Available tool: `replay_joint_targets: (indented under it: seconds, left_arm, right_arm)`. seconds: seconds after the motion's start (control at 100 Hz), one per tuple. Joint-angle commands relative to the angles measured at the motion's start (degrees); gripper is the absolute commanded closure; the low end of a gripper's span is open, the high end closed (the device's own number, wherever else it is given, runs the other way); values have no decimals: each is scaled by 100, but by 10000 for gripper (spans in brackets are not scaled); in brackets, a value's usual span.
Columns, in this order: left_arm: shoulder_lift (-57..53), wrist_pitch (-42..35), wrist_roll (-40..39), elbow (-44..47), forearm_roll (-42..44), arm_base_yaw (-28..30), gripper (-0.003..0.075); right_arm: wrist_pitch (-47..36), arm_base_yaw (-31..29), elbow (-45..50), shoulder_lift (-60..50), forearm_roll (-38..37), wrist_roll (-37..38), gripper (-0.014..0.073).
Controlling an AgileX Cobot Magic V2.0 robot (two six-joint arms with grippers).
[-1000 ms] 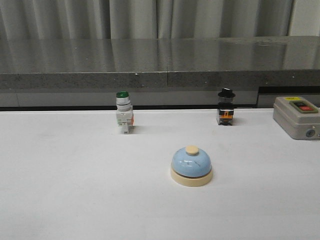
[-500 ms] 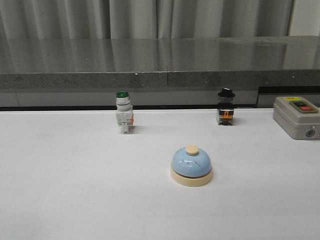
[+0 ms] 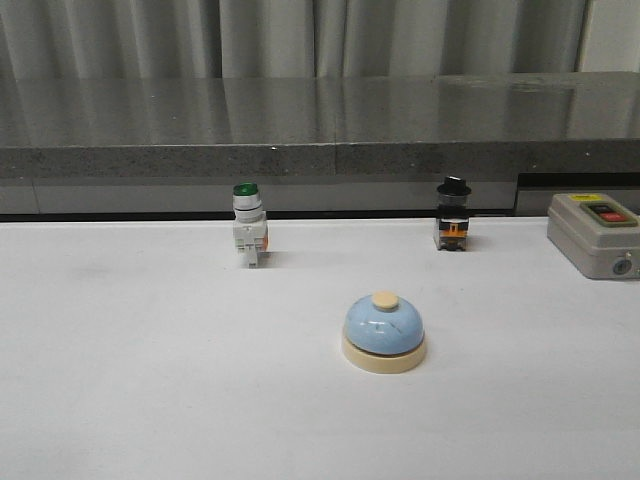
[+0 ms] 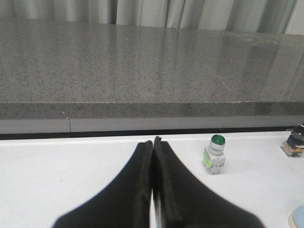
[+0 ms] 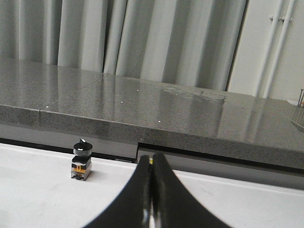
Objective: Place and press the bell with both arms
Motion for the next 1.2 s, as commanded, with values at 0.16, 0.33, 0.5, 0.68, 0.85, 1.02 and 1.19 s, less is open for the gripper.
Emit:
replay_joint_targets:
  seconds: [0.16,0.33,0.5,0.68,0.85,1.02,1.19]
  left_arm:
    - [-903,-1205,-50,906,-16,345,741]
    - [-1679,-1250,-50,1536,-16,617,741]
    - [-2492,-1250,-50,2145,-16,738,741]
    - [-3218,-1250,-50,2608,-16,738,741]
    - [-3249,-1311,-50,2759,-16,738,741]
    - [-3249,-1359,-50,2759,-16,738,741]
    - [-3249,-1359,-50,2759,-16,738,741]
  right_arm:
    - [-432,-45,-162,-113,-59,-34,658]
    - [-432,-45,-162,-113,-59,-34,658]
    - [-432,-45,-162,-113,-59,-34,658]
    - [-432,-45,-162,-113,-59,-34,658]
    - [-432,-45,-162,-113,-59,-34,658]
    - [-432,-45,-162,-113,-59,-34,658]
    - [-432,-45,-162,-113,-59,-34,658]
